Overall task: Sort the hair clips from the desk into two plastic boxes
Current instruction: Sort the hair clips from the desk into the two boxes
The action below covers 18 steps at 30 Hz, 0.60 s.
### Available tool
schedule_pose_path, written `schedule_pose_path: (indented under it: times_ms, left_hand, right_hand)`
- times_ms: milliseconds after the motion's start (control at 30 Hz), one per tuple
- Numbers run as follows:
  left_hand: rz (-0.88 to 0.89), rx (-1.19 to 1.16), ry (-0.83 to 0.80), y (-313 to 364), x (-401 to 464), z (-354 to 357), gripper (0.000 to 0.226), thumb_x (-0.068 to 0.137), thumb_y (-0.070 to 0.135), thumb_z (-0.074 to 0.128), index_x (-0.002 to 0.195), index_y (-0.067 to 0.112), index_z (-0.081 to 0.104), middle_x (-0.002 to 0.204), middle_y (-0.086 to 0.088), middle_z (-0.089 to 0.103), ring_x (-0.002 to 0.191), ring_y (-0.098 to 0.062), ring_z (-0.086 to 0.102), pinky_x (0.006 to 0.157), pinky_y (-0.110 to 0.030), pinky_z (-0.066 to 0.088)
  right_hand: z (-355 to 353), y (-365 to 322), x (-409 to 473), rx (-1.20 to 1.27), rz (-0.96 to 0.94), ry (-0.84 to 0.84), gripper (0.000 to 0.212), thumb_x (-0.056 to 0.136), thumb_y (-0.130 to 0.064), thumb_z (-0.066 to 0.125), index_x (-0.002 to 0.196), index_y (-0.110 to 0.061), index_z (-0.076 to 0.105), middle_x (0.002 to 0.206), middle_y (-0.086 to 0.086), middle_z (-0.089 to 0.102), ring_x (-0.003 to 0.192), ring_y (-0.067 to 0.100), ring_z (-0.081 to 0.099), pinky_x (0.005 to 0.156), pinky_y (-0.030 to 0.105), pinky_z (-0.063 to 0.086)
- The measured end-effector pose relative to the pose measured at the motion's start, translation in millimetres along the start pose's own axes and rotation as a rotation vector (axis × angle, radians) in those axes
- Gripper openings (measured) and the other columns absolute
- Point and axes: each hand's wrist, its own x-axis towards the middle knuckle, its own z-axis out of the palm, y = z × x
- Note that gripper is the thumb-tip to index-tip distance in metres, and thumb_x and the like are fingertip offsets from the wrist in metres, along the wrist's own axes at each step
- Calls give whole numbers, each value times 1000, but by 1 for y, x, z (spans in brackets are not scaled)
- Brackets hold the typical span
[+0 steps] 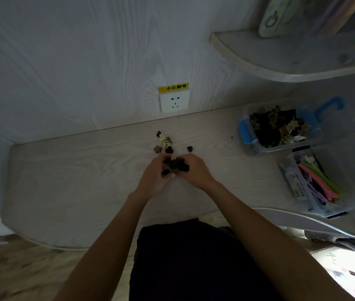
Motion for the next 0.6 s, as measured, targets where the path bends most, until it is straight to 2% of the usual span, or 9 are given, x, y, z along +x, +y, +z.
schedule_pose_path:
  times_ms: [67,233,333,400,500,600]
  left_hand:
    - [-26,-84,7,3,-4,3,52,81,15,69,127,18,45,119,-6,58,105,-20,59,89,-25,42]
    - [-40,-254,23,23,-6,8,43,80,12,70,117,21,51,109,1,58,99,-19,60,88,-30,49]
    - [58,-312,32,47,-2,11,41,80,7,69,113,26,51,107,9,56,97,-16,61,80,-16,49]
    - [135,-335,30,72,4,11,41,81,7,68,112,27,51,109,10,57,94,-10,60,78,-11,49]
    - [262,-351,8,117,19,16,40,81,9,69,113,26,52,111,7,58,91,-4,59,78,-13,50]
    - [351,-355,-55,159,36,28,39,81,11,69,113,25,53,110,8,58,89,-1,59,78,-13,50]
  right_hand:
    - [-3,0,-8,76,33,6,41,82,-14,66,121,-7,57,122,15,59,113,28,54,94,28,39]
    - [-14,7,-18,321,146,9,42,86,-10,59,127,-10,52,128,13,56,117,22,52,92,21,37]
    - [-33,11,-26,460,184,87,37,88,-11,57,125,-13,54,126,9,57,110,16,52,89,21,37]
    - [-52,13,-31,509,183,168,35,88,-14,57,123,-17,55,123,6,58,110,15,53,93,25,40]
    - [-87,17,-37,632,166,322,28,90,-14,55,118,-18,57,115,7,60,110,25,58,100,43,47]
    - [-126,23,-46,633,177,484,28,93,-12,52,121,-7,55,110,12,60,105,28,60,96,42,50]
